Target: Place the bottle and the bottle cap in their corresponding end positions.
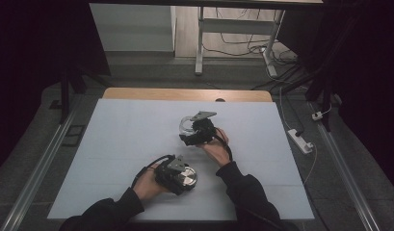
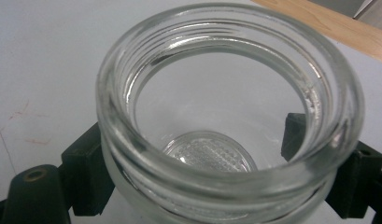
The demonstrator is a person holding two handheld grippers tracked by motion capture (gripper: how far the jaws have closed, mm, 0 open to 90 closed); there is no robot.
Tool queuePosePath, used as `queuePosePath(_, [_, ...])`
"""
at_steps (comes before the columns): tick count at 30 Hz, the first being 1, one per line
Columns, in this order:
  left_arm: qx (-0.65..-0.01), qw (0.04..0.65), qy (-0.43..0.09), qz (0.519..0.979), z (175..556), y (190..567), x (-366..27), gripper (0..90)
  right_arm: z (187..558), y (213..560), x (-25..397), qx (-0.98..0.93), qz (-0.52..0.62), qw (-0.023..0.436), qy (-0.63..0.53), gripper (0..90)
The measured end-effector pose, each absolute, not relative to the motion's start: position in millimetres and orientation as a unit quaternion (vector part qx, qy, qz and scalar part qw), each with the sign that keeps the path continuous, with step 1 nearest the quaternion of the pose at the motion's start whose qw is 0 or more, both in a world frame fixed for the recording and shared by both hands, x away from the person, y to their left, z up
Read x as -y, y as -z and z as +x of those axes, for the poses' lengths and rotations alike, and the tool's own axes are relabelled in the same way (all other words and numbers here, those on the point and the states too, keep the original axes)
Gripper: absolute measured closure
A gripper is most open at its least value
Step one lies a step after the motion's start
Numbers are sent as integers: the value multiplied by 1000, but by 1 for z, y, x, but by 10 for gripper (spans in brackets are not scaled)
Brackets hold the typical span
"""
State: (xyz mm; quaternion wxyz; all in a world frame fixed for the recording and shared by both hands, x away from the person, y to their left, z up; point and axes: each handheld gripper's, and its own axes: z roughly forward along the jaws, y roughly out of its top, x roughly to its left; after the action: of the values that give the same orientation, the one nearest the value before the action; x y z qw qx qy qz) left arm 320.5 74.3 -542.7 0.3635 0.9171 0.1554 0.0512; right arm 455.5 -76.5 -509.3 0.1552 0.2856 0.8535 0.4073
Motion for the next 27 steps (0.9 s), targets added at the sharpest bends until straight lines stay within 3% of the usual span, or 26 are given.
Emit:
queuePosePath(12, [-173, 364, -45, 914, 321, 540, -78, 118, 456, 507, 76, -853, 286, 136, -415, 37])
queuePosePath(27, [-207, 410, -43, 887, 313, 521, -98, 44, 447, 483, 86, -851, 273, 131, -430, 0])
